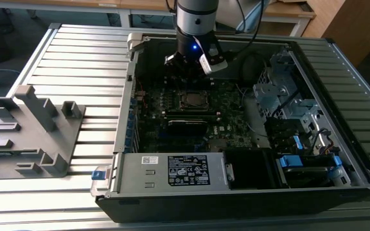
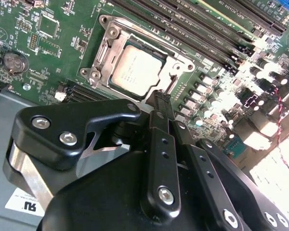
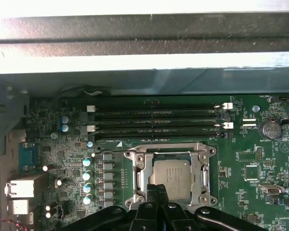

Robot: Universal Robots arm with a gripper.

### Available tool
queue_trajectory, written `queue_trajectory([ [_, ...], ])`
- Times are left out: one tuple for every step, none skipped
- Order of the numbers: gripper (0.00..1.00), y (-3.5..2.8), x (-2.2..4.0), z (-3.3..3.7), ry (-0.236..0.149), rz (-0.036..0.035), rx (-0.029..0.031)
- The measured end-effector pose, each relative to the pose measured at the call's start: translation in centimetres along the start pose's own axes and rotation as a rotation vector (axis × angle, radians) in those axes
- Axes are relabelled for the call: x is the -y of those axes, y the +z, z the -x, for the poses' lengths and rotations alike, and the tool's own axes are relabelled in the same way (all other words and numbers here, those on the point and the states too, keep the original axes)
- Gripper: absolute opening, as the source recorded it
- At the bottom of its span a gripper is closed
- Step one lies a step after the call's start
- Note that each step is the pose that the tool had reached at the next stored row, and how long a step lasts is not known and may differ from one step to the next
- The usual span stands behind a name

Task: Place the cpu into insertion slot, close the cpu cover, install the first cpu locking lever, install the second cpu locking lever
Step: 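Install the first cpu locking lever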

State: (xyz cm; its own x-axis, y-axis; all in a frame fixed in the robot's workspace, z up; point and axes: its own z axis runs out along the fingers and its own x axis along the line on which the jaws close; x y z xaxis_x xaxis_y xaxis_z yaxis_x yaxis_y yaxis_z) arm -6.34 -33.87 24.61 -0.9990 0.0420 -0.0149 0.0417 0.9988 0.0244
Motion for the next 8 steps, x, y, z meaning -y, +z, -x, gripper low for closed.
queue_trajectory([
  [0.10, -0.06, 0.00, 0.00, 0.000, 0.0000, 0.0000],
  [0.10, -0.08, 0.00, 0.00, 0.000, 0.0001, 0.0001],
  [0.10, -0.08, 0.00, 0.00, 0.000, 0.0003, 0.0002],
  [0.10, -0.08, 0.00, 0.00, 0.000, 0.0003, 0.0002],
  [0.10, -0.11, 0.00, 0.00, 0.000, 0.0001, 0.0001],
  [0.10, -0.13, 0.00, 0.00, 0.000, 0.0000, 0.0000],
  [0.10, -0.13, 0.00, 0.00, 0.000, 0.0000, 0.0001],
  [0.10, -0.13, 0.00, -0.01, 0.000, 0.0000, 0.0000],
])
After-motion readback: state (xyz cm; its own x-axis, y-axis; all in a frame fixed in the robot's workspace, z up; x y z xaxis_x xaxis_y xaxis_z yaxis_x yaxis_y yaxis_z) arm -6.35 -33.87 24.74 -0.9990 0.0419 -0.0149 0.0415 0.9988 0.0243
